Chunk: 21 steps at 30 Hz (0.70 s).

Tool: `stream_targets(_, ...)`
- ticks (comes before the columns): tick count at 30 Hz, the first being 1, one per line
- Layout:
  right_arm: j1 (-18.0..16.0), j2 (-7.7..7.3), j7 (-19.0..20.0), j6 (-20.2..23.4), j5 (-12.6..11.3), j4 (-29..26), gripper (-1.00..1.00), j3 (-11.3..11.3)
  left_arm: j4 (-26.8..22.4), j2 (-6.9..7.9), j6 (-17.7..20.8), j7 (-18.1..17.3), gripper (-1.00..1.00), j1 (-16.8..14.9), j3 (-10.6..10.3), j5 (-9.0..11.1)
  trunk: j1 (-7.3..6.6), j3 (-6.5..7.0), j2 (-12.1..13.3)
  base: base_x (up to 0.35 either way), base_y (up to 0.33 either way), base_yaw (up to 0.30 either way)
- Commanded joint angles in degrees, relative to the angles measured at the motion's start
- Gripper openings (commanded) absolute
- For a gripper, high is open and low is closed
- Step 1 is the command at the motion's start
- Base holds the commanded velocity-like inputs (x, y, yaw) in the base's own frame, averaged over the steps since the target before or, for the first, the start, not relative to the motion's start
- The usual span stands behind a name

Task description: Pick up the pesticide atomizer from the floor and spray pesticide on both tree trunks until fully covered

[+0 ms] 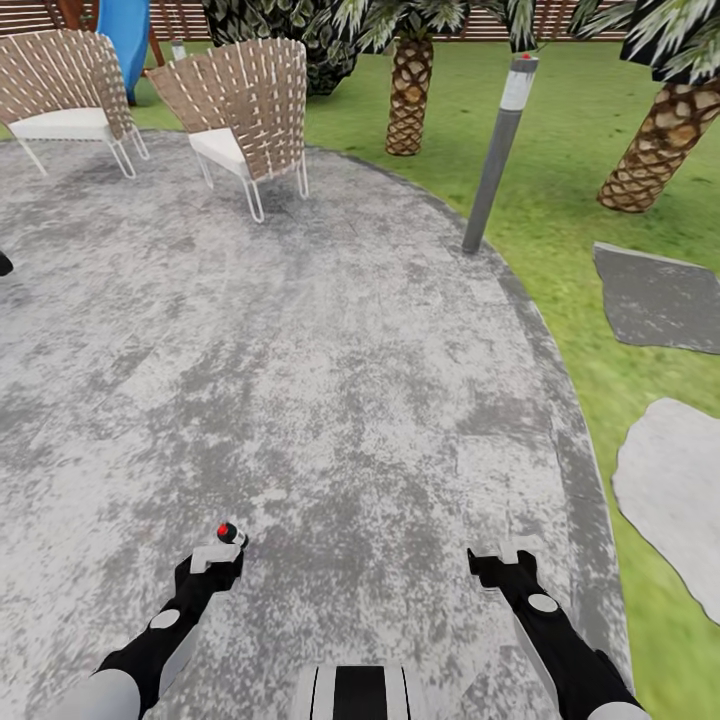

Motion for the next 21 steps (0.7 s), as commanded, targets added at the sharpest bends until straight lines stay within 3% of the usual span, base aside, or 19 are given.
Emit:
stream_targets(1,0.0,-0.01,-0.1,0.2,0.3,-0.1,1.0,0.0,0.0,0.0,-0.2,0.0,1.0,0.0,0.0,0.4,0.02,-0.04,0.0,0.283,0.046,0.0)
stream_targets(6,0.0,-0.01,-0.1,0.2,0.3,-0.1,1.0,0.0,0.0,0.0,-0.2,0.0,1.0,0.0,0.0,0.4,0.02,-0.04,0.0,0.157,0.016,0.0)
stream_targets(21,0.0,0.0,-0.1,0.2,0.3,-0.4,1.0,0.0,0.0,0.0,-0.2,0.0,1.0,0.0,0.0,0.4,0.02,-0.1,0.0,0.008,0.001,0.0)
